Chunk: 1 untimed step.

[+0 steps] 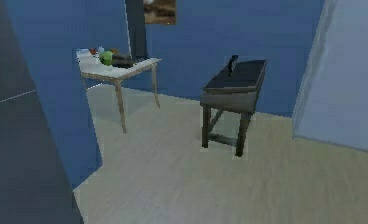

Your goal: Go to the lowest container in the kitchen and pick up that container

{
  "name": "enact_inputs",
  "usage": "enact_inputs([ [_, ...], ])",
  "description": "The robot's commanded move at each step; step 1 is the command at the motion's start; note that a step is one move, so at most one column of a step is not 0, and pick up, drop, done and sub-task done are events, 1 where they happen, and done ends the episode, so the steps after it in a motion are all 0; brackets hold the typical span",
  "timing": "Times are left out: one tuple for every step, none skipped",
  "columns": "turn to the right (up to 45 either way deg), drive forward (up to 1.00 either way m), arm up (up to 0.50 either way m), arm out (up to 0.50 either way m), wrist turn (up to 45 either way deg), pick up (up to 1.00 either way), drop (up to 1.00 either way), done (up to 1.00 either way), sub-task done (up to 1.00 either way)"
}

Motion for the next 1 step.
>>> enact_inputs([
  [0.0,0.80,0.00,0.00,0.0,0.00,0.00,0.00,0.00],
])
